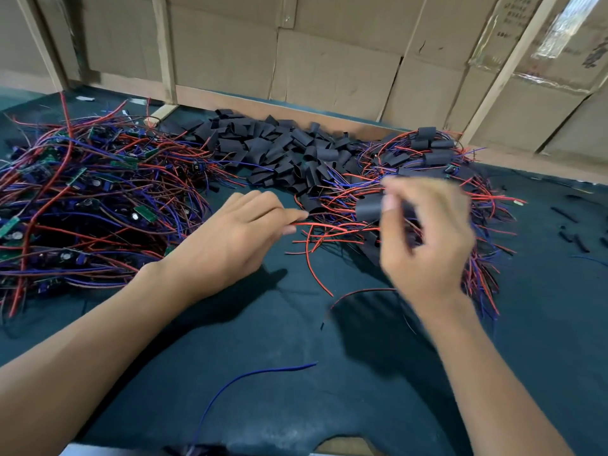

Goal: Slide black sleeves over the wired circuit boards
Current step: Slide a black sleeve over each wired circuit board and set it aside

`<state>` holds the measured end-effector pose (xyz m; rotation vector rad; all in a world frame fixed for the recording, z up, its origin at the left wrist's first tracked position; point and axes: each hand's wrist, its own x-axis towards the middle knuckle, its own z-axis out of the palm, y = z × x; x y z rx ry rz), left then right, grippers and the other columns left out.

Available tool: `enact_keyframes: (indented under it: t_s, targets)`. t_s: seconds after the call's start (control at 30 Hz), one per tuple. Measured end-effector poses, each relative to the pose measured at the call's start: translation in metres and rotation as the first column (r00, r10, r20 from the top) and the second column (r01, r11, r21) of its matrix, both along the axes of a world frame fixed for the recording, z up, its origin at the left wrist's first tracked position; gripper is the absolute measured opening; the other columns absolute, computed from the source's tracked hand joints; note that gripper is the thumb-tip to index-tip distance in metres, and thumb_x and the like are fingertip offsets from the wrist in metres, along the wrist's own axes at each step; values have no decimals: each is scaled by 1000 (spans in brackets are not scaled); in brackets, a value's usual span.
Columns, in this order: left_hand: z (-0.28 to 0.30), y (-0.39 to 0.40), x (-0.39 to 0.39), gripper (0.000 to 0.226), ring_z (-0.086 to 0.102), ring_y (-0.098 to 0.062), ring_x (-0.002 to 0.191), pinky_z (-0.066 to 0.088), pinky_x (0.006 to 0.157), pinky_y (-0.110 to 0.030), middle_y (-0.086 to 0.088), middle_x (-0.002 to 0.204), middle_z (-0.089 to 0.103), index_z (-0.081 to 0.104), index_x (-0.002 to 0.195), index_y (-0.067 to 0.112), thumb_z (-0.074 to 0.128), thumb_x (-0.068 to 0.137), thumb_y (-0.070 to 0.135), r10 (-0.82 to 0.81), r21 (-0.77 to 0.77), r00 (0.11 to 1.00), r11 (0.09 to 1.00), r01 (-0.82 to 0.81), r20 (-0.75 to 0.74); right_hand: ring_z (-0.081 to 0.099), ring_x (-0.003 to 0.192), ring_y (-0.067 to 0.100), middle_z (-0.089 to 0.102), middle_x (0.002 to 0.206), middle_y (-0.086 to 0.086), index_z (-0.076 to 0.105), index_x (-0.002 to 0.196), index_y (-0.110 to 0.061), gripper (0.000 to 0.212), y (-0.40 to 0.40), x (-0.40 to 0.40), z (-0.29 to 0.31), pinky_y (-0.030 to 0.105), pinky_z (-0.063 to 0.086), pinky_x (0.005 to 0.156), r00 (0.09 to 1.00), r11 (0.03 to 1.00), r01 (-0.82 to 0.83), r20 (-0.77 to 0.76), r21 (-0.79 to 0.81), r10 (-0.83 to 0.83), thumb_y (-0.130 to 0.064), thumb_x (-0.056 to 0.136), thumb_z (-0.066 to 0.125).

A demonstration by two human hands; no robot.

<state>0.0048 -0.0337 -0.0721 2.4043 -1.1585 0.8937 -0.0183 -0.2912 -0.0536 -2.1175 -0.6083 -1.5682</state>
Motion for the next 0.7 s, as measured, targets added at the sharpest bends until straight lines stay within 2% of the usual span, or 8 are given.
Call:
enact_keyframes:
  t_s: [0.1,0.2,0.3,0.37,0.43,0.53,0.6,0.7]
  targets:
    - [-3,-7,-5,34,57,-25,84,49,86,-32,-11,99,57,59,134,0,46,106,15,-72,-152,996,986,64,-49,65,80,17,73,87,-3,77,105,-11,26,30,-9,-16,44,48,81,934,974,-225,-287,-9,213,-32,98,64]
    - [-10,-10,-6,37,54,-19,80,45,84,-21,-8,97,55,56,138,1,51,104,15,-73,-229,994,972,52,-84,66,79,10,73,88,-8,76,112,-20,32,40,-8,-24,36,53,81,807,962,-211,-525,171,271,-42,89,70]
    - [-16,-13,-4,34,52,-6,80,45,82,-18,2,97,54,58,135,3,57,102,12,-75,-368,992,929,32,-103,56,63,11,59,67,-4,66,113,-30,35,39,-8,-25,18,45,69,775,897,-121,-524,425,353,-45,83,75]
    - [-17,-14,-3,26,52,-1,83,47,82,-20,1,101,58,59,127,8,58,102,13,-65,-414,995,910,28,-76,55,54,21,59,64,2,65,99,-26,30,43,-8,-25,23,47,58,718,764,-98,-487,637,498,-46,80,77]
    - [-17,-17,-7,19,62,-15,84,52,79,-32,-5,102,64,55,120,12,58,102,14,-71,-386,996,921,47,-49,54,50,30,62,65,9,70,90,-19,25,49,-8,-29,32,47,46,590,661,-111,-486,742,645,-42,81,78]
    - [-17,-25,-15,18,65,-34,78,49,71,-42,-10,98,69,47,114,15,57,100,15,-100,-285,994,955,86,-34,57,57,27,67,75,11,76,108,-12,22,59,-10,-36,34,48,43,417,557,-190,-447,808,791,-24,90,72]
    - [-14,-25,-17,17,64,-36,72,47,70,-40,-9,94,69,47,109,13,61,98,14,-73,-270,993,962,46,-88,58,60,23,70,90,6,76,112,-10,24,59,-10,-36,35,49,45,406,554,-222,-441,802,801,-21,93,67]
    - [-10,-21,-14,16,61,-36,64,39,68,-25,-7,79,67,57,93,0,66,94,13,-33,-215,989,977,1,-147,57,53,18,65,96,4,76,114,-17,20,55,-9,-36,38,51,46,495,668,-244,-502,703,709,-21,96,67]
